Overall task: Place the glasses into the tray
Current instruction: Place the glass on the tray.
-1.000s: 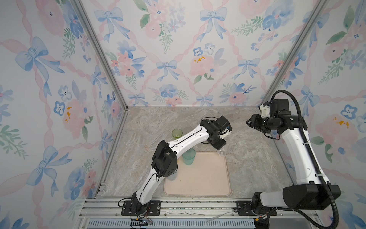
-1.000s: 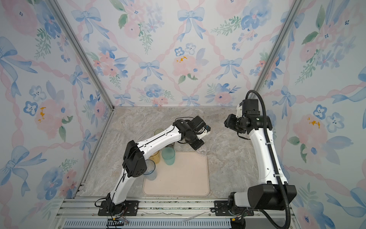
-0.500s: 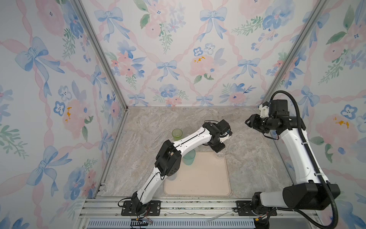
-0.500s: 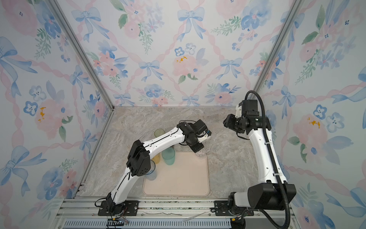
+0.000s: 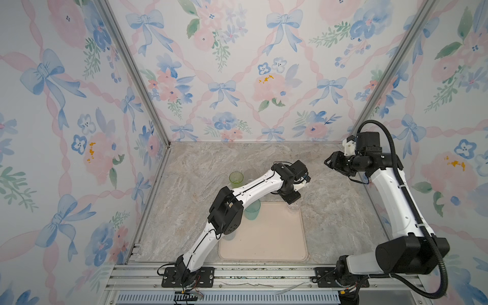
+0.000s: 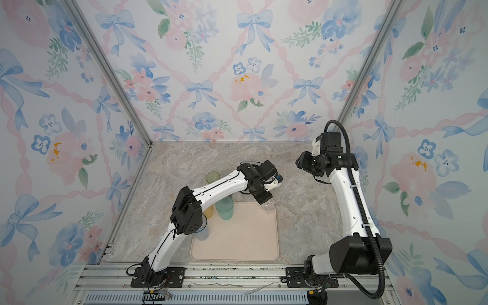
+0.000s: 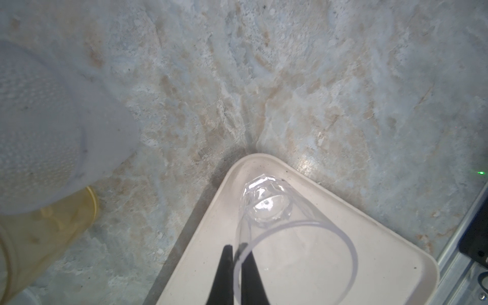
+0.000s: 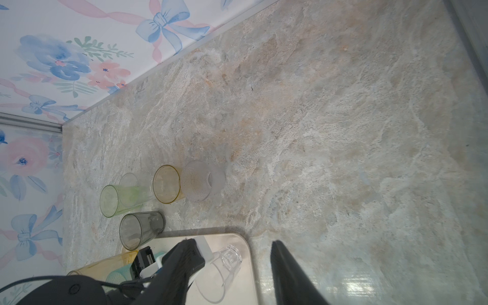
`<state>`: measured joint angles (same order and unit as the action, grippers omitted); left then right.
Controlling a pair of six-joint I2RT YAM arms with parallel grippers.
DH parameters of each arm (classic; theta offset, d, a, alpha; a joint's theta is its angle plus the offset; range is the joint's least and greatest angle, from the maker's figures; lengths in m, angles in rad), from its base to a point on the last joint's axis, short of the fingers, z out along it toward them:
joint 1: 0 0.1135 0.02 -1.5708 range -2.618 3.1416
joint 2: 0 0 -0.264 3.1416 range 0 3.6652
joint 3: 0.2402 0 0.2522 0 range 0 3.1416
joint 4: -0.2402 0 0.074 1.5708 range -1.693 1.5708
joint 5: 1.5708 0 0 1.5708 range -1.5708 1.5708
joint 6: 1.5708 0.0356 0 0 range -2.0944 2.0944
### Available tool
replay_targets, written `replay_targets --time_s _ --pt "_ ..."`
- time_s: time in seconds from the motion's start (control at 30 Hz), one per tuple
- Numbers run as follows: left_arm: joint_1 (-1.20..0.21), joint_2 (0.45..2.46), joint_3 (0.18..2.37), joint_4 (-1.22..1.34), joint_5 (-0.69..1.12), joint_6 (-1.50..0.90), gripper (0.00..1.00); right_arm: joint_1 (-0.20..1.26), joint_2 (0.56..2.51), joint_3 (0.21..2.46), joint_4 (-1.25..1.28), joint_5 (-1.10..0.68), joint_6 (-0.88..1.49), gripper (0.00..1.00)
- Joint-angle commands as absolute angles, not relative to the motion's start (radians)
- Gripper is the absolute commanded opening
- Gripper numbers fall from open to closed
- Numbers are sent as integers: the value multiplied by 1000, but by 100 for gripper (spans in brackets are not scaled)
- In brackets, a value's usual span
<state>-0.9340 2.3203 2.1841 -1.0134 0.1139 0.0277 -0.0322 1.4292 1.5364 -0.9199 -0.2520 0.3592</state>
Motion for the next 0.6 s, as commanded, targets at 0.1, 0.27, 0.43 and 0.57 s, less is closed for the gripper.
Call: replay_targets --time_s 0.1,0.27,0.43,0.57 --pt "-944 2354 2215 -1046 134 60 1 -37 1448 1519 -895 -265 364 52" --pt "-946 2362 2214 -1051 120 62 1 -36 1444 1514 -895 -265 363 52" --pt "-947 2368 2212 -1056 103 64 1 -37 1439 1514 -895 -263 364 52" --pt "-948 2375 2209 -1059 99 66 3 -35 1438 1516 -898 -260 363 52"
